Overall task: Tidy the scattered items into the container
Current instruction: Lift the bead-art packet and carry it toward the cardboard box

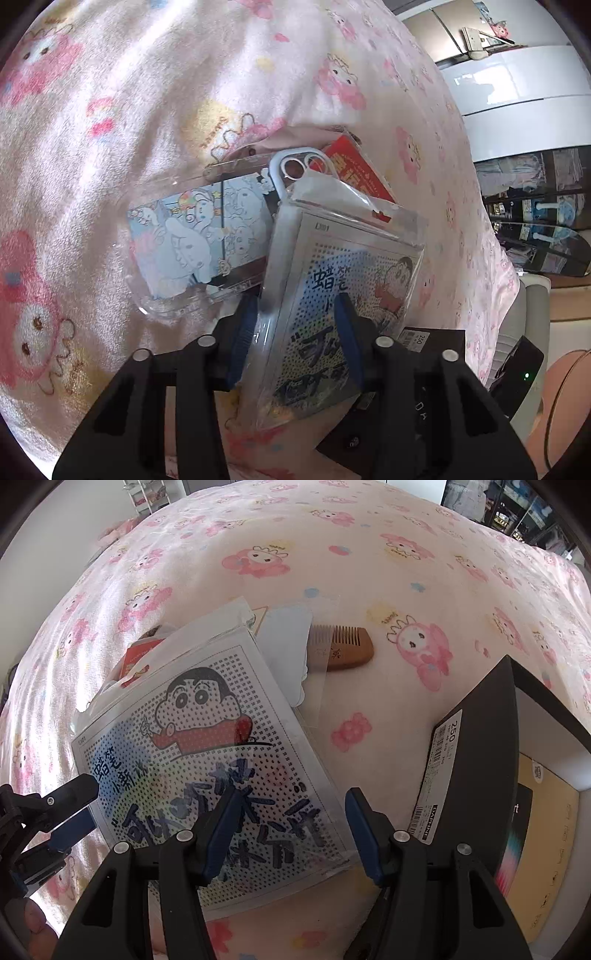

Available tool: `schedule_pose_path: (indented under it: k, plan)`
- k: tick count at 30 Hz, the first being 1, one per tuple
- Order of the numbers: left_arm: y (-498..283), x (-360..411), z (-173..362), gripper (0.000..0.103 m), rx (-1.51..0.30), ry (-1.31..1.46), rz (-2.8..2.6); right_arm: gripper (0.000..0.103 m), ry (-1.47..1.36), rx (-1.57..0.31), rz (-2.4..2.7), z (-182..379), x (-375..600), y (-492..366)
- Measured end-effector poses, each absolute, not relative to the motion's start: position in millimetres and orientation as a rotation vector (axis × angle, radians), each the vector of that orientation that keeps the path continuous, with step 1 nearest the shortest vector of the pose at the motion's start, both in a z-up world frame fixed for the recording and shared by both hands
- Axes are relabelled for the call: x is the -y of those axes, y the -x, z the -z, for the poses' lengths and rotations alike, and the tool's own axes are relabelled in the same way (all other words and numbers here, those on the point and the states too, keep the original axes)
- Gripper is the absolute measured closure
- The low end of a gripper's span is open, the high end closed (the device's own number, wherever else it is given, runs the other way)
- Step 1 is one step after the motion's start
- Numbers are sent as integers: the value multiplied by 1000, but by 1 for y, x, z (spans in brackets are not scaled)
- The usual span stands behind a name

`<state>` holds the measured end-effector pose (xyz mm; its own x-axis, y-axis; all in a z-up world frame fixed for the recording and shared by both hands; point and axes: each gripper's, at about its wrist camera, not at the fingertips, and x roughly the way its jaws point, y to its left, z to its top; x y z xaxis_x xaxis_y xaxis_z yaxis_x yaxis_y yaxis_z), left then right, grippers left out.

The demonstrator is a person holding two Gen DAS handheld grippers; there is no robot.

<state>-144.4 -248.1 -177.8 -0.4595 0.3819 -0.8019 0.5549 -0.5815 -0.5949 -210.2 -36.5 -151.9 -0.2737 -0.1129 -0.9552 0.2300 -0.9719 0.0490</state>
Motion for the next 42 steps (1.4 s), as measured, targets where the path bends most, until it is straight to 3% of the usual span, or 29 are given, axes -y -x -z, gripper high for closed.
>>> schedule_pose_path:
  k: [3, 7, 12, 16, 17, 21, 24, 26, 30, 33, 37, 42]
  plan:
    - [149, 242, 173, 75, -1316, -1540, 2265, 46, -1778, -173, 2345, 156, 37, 215]
    - [154, 239, 172, 80, -1245, -1476, 2309, 46, -1782, -222, 2319, 157, 40, 222]
    - [161, 238, 171, 80, -1191, -1457, 2317, 31, -1812, -194, 2307, 159, 35, 236]
    - [158, 242, 175, 79, -1230, -1463, 2306, 30, -1873, -92, 2205, 168, 31, 242]
    - [158, 244, 174, 79, -1233, -1445, 2310, 26, -1891, -21, 2125, 171, 30, 242]
    - [148, 256, 170, 79, -1267, -1362, 2292, 25, -1861, -122, 2075, 169, 43, 218]
    - [137, 266, 163, 79, -1276, -1287, 2269, 25, -1843, -77, 1970, 169, 50, 198]
    - [133, 268, 162, 76, -1253, -1291, 2243, 26, -1808, -26, 1968, 163, 48, 189]
    - [145, 262, 172, 55, -1196, -1390, 2196, 26, -1759, 64, 2048, 157, 38, 186]
    - [153, 260, 184, 47, -1197, -1474, 2163, 29, -1805, 81, 2070, 172, 40, 190]
    - [151, 260, 181, 47, -1164, -1477, 2177, 32, -1801, 88, 2075, 176, 44, 184]
    - [145, 255, 161, 49, -1261, -1410, 2392, 36, -1748, 135, 2148, 150, 24, 173]
